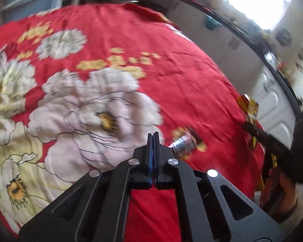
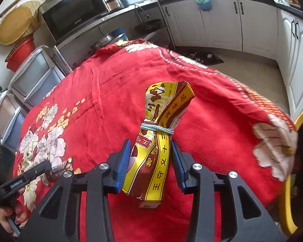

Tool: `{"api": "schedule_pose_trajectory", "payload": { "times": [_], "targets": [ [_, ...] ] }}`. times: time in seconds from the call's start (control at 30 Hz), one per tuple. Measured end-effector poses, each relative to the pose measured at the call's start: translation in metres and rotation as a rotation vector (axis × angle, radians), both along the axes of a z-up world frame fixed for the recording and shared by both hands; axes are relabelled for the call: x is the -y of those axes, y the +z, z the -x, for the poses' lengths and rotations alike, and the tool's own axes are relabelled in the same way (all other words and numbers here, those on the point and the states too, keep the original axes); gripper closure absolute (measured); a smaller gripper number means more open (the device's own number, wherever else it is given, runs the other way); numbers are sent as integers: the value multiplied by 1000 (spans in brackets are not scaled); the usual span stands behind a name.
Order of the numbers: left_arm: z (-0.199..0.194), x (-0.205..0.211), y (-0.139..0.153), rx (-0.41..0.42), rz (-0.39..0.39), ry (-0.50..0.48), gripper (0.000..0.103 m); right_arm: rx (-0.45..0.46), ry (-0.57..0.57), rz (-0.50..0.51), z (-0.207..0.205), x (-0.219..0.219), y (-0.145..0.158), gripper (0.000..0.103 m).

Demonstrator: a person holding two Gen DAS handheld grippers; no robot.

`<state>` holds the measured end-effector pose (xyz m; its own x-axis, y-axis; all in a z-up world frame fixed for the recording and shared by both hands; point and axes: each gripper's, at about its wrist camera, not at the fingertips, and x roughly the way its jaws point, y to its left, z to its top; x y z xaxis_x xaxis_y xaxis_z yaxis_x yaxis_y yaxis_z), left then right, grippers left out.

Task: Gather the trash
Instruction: 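Grasp the chocolate bar with the left gripper while the right grasps the yellow sausage, then carry the chocolate bar and yellow sausage in both grippers over the bin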

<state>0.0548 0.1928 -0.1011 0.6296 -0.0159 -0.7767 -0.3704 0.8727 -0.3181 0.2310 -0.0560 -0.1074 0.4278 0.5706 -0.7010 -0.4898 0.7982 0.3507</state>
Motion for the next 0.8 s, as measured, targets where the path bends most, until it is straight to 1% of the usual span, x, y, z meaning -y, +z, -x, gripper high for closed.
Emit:
{"api": "schedule_pose_trajectory", "payload": {
  "times": [0.1, 0.13, 0.17, 0.3, 0.33, 0.37, 0.4, 0.43, 0.5, 0.53, 0.6, 0.7, 0.77, 0.8],
  "targets": [
    [-3, 17, 4, -5, -6, -86, 103, 22, -16, -15, 4, 16, 8, 65],
    [-5, 23, 5, -4, 3, -131, 103, 27, -19, -23, 6, 22, 11, 65],
    [-7, 32, 6, -2, -11, -172, 103, 32, -25, -26, 7, 26, 13, 65],
    [-14, 55, 10, -3, -79, -247, 103, 41, -44, -45, 9, 43, 21, 65],
    [-15, 61, 12, 3, -117, -263, 103, 45, -50, -49, 10, 48, 23, 65],
    [-17, 65, 12, 1, -163, -275, 91, 48, -54, -51, 10, 51, 24, 65],
    [-19, 68, 12, -8, -194, -284, 72, 51, -59, -55, 11, 54, 25, 65],
    [-21, 70, 12, -18, -231, -291, 66, 53, -63, -61, 12, 58, 27, 65],
    [-26, 72, 12, -39, -296, -300, 65, 59, -71, -66, 13, 63, 30, 65],
    [-28, 71, 13, -43, -320, -301, 65, 63, -75, -68, 13, 66, 31, 65],
    [-35, 69, 9, -85, -357, -320, 65, 68, -90, -81, 13, 76, 35, 65],
    [-45, 65, -2, -151, -377, -335, 65, 81, -119, -92, 13, 92, 41, 65],
    [-50, 65, -8, -174, -377, -339, 66, 89, -139, -94, 13, 103, 44, 65],
    [-51, 65, -10, -185, -372, -339, 74, 102, -153, -87, 14, 109, 47, 65]
  ]
}}
